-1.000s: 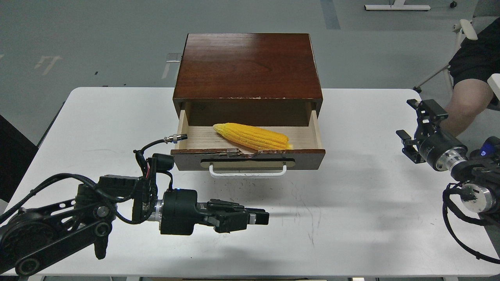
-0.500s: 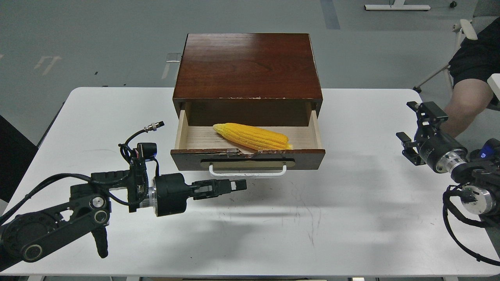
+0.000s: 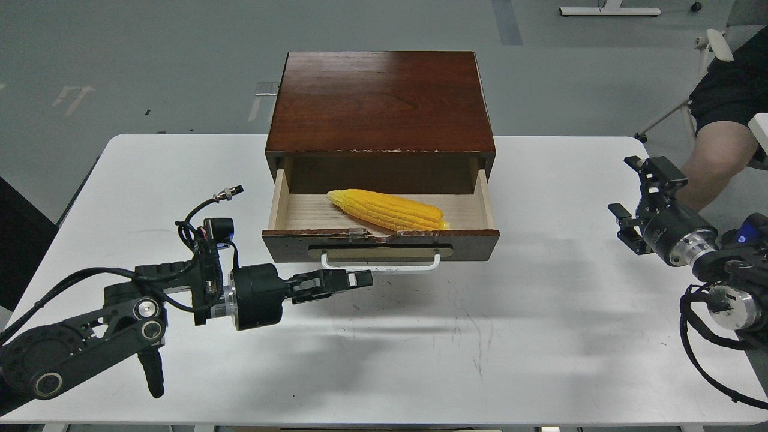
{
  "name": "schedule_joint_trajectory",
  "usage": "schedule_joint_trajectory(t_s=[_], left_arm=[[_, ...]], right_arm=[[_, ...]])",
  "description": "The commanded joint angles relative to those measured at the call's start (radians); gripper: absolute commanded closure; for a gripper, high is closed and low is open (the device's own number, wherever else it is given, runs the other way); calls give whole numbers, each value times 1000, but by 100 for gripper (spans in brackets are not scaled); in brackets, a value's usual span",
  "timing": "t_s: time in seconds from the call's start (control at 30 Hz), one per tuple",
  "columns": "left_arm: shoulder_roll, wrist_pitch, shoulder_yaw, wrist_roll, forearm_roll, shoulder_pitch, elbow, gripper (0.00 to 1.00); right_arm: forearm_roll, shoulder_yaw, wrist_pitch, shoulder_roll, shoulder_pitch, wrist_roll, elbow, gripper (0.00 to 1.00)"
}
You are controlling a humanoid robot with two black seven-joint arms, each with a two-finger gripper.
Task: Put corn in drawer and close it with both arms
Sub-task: 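Push the drawer front with the left gripper into the chest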
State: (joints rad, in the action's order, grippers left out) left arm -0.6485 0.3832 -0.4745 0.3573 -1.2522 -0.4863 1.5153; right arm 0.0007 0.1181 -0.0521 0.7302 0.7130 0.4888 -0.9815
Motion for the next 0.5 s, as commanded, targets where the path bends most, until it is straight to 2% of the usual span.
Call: schedule_joint_trajectory(t_s=[0.0,0.47], left_arm=[[0,-1,1,0,-3,0,0,100],[0,-21,-9,2,-3,-3,-26,100]], right_arm=[[1,0,0,0,-1,0,0,0],[1,2,2,3,-1,0,0,0]])
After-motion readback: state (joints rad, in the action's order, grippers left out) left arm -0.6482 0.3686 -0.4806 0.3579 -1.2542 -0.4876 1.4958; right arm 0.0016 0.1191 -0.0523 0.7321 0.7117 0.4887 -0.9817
